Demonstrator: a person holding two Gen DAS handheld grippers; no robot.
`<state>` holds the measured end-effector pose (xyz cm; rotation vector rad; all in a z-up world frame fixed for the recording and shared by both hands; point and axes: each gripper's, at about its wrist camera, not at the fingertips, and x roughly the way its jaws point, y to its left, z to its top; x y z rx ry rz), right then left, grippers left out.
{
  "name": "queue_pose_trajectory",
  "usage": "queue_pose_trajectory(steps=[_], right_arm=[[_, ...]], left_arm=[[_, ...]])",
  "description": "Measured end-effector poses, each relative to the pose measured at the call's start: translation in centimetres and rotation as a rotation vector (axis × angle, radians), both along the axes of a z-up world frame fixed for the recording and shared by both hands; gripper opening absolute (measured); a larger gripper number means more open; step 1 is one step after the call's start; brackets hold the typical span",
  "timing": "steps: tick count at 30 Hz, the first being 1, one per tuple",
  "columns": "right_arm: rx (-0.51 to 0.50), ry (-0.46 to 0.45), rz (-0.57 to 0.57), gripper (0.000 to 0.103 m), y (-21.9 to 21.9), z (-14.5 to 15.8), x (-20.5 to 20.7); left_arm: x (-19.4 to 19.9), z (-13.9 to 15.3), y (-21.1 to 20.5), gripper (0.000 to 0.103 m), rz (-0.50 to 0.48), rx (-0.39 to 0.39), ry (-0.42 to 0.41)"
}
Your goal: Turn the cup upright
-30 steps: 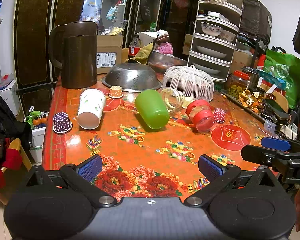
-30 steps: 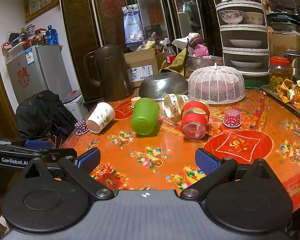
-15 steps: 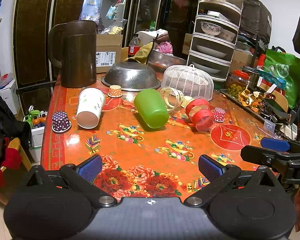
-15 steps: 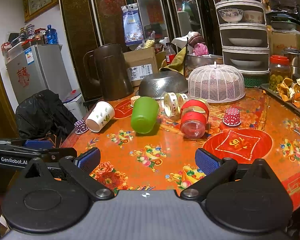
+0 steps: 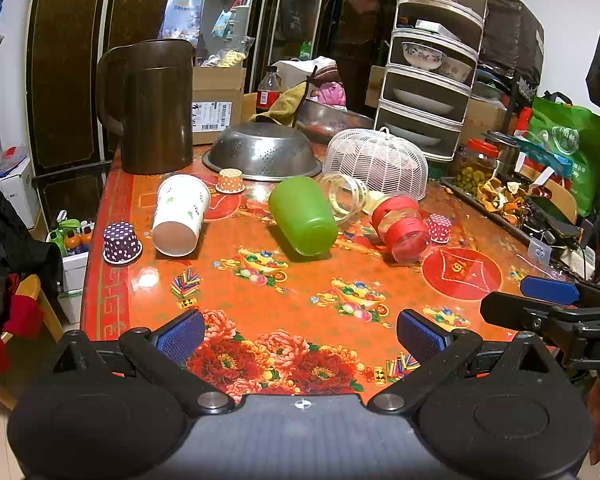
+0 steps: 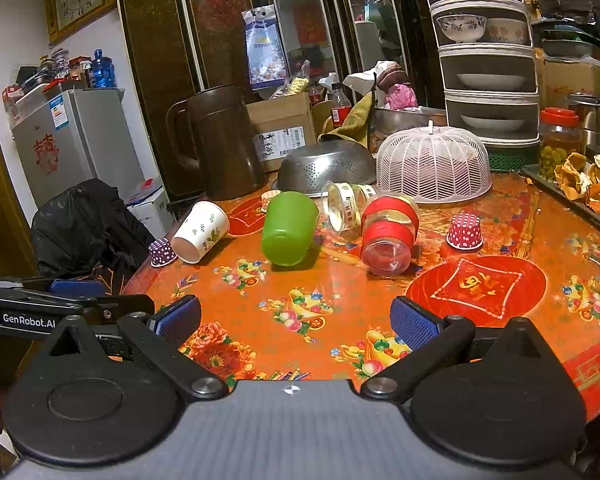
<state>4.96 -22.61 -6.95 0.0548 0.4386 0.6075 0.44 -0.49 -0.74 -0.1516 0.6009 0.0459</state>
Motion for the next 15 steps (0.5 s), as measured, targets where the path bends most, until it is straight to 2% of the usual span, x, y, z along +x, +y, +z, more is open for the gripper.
queue_pose_trajectory(steps=[15], right_arm=[[0.003,0.012,0.004,0.102,-0.04,-0.27,0.48]], left_arm=[[0.58,-0.15,0.20,0.103,0.004,0.002,0.015]])
